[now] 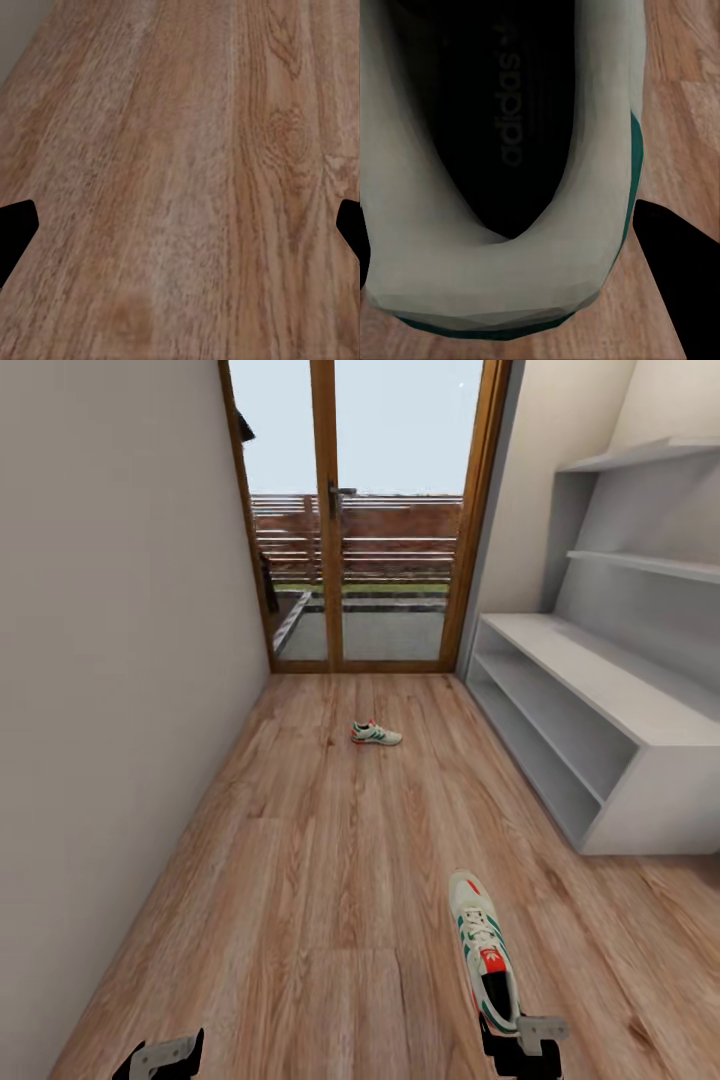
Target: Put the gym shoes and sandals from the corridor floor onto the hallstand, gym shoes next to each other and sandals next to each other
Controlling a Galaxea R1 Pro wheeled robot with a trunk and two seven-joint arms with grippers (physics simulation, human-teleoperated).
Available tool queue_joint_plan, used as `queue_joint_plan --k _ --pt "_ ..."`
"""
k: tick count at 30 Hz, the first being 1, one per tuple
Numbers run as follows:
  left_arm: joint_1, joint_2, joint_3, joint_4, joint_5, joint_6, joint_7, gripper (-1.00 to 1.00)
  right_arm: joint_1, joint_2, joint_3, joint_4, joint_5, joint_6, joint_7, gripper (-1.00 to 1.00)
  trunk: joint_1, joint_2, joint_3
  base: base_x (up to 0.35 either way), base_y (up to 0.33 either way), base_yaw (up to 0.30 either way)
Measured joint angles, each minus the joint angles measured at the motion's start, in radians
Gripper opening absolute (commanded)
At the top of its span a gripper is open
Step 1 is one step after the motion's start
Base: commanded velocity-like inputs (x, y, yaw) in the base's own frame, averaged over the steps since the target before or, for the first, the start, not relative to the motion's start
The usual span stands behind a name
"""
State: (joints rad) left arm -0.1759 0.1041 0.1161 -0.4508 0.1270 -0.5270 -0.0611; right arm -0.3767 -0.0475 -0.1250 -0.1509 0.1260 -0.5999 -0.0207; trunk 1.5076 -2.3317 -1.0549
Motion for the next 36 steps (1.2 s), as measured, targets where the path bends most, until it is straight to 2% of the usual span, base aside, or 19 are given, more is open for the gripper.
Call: queue_joint_plan --k 29,36 --pt "0.0 0.0 0.0 0.0 0.0 0.0 0.0 1.0 0.0 0.0 0.0 0.0 0.0 0.0 0.0 -1.0 0.0 0.0 0.0 0.336 0.0 -0.001" --pt "0.0 0.0 0.0 0.001 0.0 0.0 0.0 1.0 0.0 0.0 0.0 0.0 0.0 0.0 0.0 -1.0 0.0 0.0 0.001 0.336 0.0 -0.174"
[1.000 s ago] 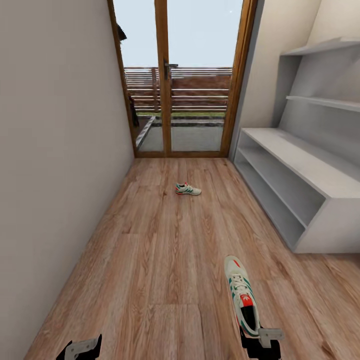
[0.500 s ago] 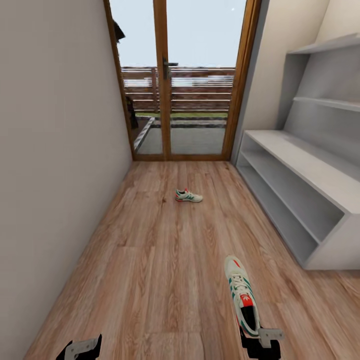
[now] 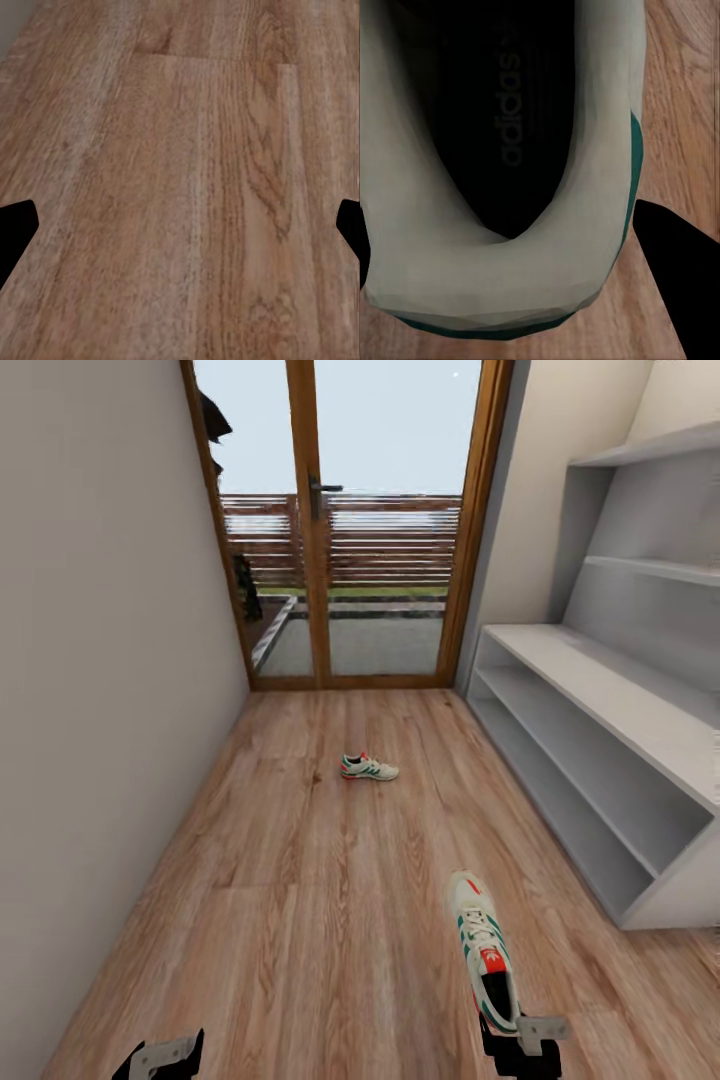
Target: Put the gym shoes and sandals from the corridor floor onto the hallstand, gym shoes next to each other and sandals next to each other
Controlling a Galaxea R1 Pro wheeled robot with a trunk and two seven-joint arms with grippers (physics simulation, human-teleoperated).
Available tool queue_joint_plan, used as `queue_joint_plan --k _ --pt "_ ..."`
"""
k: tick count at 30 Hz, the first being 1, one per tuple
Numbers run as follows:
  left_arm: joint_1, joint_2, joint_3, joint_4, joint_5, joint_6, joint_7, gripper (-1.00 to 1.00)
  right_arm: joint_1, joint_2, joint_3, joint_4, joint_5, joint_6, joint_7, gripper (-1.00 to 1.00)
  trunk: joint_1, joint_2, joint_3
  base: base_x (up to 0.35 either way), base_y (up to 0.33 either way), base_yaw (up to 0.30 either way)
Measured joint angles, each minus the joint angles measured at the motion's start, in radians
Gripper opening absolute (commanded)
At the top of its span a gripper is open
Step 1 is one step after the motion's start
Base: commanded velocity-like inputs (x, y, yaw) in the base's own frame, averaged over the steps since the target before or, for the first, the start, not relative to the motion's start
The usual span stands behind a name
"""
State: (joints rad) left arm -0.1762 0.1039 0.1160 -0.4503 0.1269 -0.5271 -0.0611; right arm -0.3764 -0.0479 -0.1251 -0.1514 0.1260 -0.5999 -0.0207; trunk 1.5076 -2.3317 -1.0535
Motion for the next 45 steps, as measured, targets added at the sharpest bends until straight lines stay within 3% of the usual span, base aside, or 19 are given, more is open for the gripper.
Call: queue_joint_plan --k 34,45 --pt "0.0 0.0 0.0 -0.001 0.0 0.0 0.0 1.0 0.0 0.001 0.0 0.0 0.001 0.0 0.0 -1.0 0.0 0.0 0.002 0.336 0.025 -0.025" --pt "0.0 0.0 0.0 0.0 0.0 0.0 0.0 1.0 0.0 0.001 0.0 0.0 0.001 0.0 0.0 -1.0 0.0 0.0 0.002 0.324 0.167 -0.208"
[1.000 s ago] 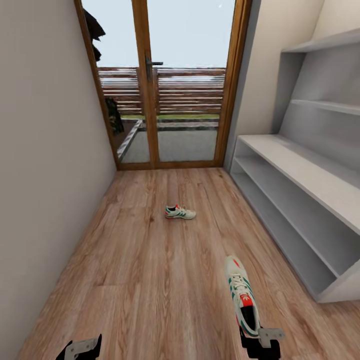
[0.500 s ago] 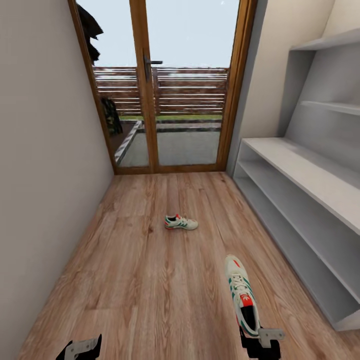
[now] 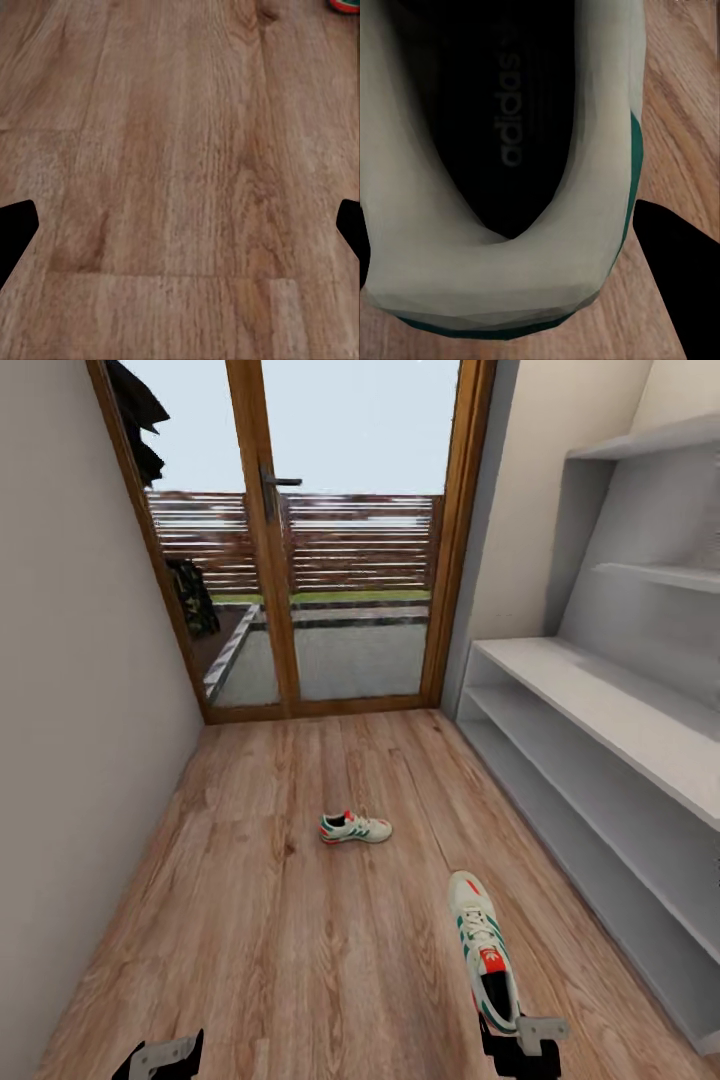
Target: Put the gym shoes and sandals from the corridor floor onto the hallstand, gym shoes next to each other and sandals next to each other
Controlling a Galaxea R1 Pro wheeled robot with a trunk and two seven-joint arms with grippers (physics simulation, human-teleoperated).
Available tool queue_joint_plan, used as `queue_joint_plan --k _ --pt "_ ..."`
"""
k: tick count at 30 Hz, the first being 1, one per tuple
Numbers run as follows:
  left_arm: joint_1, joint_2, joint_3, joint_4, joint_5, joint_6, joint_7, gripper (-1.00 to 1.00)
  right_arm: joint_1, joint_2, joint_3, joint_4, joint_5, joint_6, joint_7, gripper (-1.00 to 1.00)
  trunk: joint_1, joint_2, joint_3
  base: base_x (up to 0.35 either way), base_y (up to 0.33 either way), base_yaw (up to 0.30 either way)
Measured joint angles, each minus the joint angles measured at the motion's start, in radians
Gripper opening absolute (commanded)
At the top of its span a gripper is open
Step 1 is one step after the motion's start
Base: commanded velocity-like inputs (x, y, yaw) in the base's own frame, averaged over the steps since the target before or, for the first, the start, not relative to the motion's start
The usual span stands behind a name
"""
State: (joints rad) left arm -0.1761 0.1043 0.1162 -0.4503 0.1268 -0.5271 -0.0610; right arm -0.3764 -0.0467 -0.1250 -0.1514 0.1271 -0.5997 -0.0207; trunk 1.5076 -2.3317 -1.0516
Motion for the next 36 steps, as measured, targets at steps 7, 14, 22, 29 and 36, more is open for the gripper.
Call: queue_joint_plan --k 7,14,22,29,36 --pt "0.0 0.0 0.0 0.0 0.0 0.0 0.0 1.0 0.0 0.0 0.0 0.0 0.0 0.0 0.0 -1.0 0.0 0.0 0.0 0.31 0.197 -0.26" --pt "0.0 0.0 0.0 0.0 0.0 -0.001 0.0 1.0 0.0 0.0 0.0 0.0 -0.001 0.0 0.0 -1.0 0.0 0.0 0.0 0.288 0.228 -0.124" --pt "0.0 0.0 0.0 -0.001 0.0 -0.001 0.0 1.0 0.0 0.002 0.002 -0.001 0.0 0.0 0.001 -1.0 0.0 0.0 0.001 0.283 0.232 -0.047" --pt "0.0 0.0 0.0 0.0 0.0 0.0 0.0 1.0 0.0 0.001 0.0 0.0 -0.001 0.0 0.001 -1.0 0.0 0.0 0.007 0.281 0.229 -0.209" --pt "0.0 0.0 0.0 -0.001 0.0 0.0 0.0 1.0 0.0 0.002 0.0 0.0 -0.001 0.0 0.001 -1.0 0.0 0.0 0.013 0.281 0.23 -0.212"
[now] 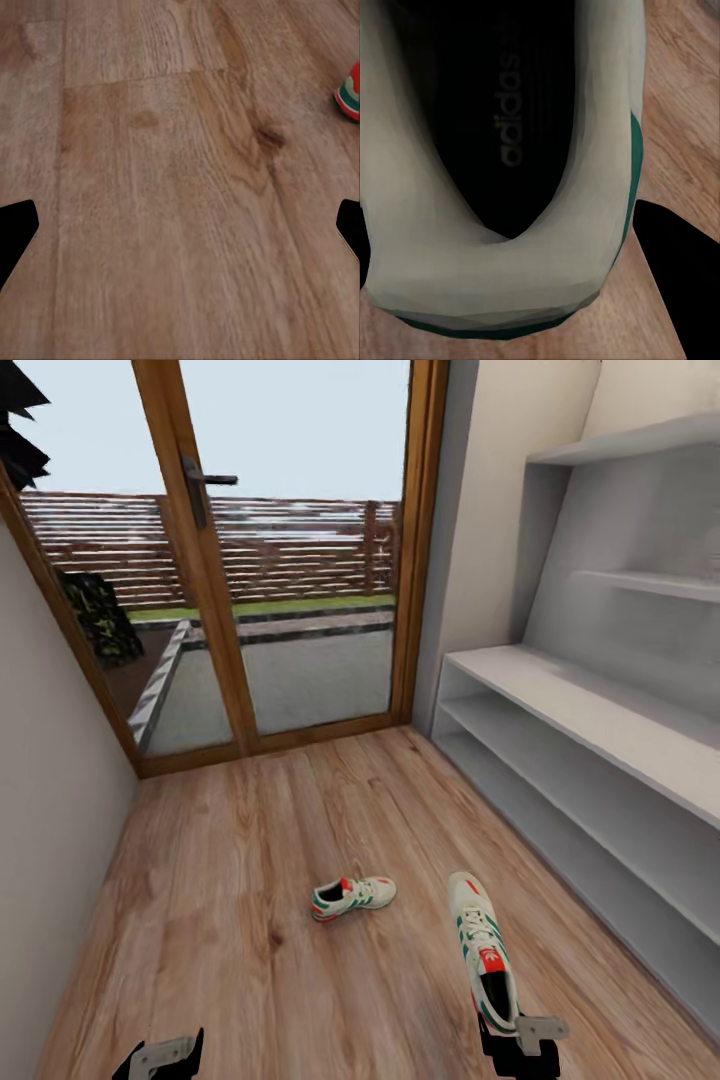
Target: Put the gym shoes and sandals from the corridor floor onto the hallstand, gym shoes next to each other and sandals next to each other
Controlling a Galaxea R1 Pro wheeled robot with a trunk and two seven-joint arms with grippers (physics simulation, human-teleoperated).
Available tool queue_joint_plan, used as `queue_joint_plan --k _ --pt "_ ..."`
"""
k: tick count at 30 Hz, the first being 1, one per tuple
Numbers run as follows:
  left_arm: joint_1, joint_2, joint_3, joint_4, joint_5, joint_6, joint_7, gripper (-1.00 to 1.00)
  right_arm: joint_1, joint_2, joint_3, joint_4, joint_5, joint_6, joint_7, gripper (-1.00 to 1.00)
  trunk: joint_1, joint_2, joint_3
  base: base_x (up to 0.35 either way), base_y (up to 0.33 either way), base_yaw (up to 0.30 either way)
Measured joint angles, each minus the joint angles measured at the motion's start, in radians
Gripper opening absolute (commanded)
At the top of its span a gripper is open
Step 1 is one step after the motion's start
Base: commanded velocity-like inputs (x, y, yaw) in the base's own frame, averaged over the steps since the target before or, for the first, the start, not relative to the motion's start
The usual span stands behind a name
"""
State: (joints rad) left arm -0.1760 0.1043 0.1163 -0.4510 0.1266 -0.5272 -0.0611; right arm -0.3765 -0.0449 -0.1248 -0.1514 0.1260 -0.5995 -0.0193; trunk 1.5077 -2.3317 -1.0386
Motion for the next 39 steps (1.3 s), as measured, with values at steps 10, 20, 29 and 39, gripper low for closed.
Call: queue_joint_plan --k 10,20,29,39 --pt "0.0 0.0 0.0 0.0 0.0 0.0 0.0 1.0 0.0 0.002 0.001 0.0 0.0 -0.001 0.0 -1.0 0.0 0.0 0.006 0.281 0.23 -0.142" --pt "0.0 0.0 0.0 0.0 0.0 0.0 0.0 1.0 0.0 0.0 0.001 0.0 0.001 -0.001 0.001 -1.0 0.0 0.0 0.006 0.263 0.215 -0.01" --pt "0.0 0.0 0.0 0.001 0.0 0.0 0.0 1.0 0.0 0.003 0.0 -0.001 0.0 -0.002 0.001 -1.0 0.001 0.0 0.006 0.03 0.024 0.0" --pt "0.0 0.0 0.0 0.001 0.0 0.0 0.0 1.0 0.0 0.003 0.0 -0.002 -0.001 -0.001 0.0 -1.0 0.001 0.0 0.007 0.001 0.0 -0.034"
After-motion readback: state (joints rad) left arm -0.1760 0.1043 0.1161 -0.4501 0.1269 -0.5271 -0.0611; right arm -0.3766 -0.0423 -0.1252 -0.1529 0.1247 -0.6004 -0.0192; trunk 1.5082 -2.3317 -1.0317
